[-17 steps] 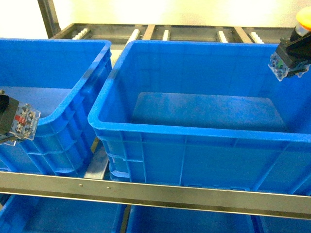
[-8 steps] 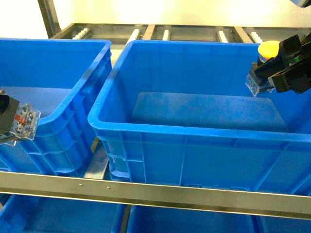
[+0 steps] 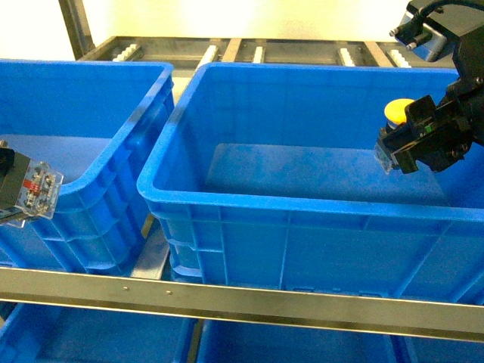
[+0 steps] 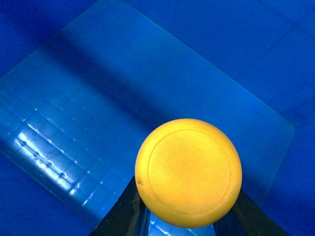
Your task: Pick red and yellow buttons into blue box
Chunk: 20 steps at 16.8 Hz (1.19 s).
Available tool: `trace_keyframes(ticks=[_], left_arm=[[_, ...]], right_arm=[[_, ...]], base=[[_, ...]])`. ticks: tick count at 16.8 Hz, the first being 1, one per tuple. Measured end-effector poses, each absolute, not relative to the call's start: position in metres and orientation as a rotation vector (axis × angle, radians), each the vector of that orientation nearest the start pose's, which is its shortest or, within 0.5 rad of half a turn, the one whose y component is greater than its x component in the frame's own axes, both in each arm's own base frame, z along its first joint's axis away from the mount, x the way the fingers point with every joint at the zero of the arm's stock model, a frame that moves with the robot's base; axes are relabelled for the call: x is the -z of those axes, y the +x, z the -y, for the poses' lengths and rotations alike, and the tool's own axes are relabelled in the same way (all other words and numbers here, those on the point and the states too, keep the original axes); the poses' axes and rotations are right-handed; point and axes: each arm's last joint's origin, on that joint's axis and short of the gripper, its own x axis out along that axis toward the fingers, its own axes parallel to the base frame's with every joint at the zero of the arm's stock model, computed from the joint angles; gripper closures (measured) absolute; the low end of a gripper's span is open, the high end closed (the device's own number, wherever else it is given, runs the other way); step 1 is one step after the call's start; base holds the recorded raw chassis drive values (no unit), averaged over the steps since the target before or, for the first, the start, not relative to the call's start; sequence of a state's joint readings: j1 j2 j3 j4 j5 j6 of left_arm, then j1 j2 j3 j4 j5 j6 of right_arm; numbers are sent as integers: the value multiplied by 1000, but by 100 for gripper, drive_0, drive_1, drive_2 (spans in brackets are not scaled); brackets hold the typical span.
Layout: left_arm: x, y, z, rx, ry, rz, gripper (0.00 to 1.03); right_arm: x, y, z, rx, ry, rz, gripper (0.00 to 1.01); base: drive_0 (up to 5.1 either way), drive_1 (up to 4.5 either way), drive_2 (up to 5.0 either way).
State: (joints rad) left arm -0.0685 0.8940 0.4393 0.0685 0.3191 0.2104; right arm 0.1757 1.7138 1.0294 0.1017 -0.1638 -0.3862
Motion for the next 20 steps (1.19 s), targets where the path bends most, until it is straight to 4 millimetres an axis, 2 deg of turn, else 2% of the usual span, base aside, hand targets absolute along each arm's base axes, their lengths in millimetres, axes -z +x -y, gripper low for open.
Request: trace_keyframes(ticks=[1,4,7,8,9,10,20], left_arm=[[-220,188,22,421,157,-343,71],[-220,188,22,421,157,-344,71],[-220,188,22,421,157,-344,71],[-220,188,22,421,157,-344,71],[-220,188,22,421,157,-344,71],[-220,188,22,421,157,-344,71],[-220,188,22,421,157,-344,71]], right_arm=[[-205,360,-69,-439,-378,-514,75],[-205,360,-69,-440,-383,-514,49],[-205,360,-69,-440,-383,-514,20],[-205,360,-69,-440,-383,-514,7],[-205,360,-69,-440,-383,-514,1],[-205,360,-69,-440,-383,-514,4],[-205,360,-69,-440,-383,-513,3]], base=[[0,0,0],[0,0,0],[0,0,0],[0,0,0],[0,0,0],[0,0,0],[0,0,0]])
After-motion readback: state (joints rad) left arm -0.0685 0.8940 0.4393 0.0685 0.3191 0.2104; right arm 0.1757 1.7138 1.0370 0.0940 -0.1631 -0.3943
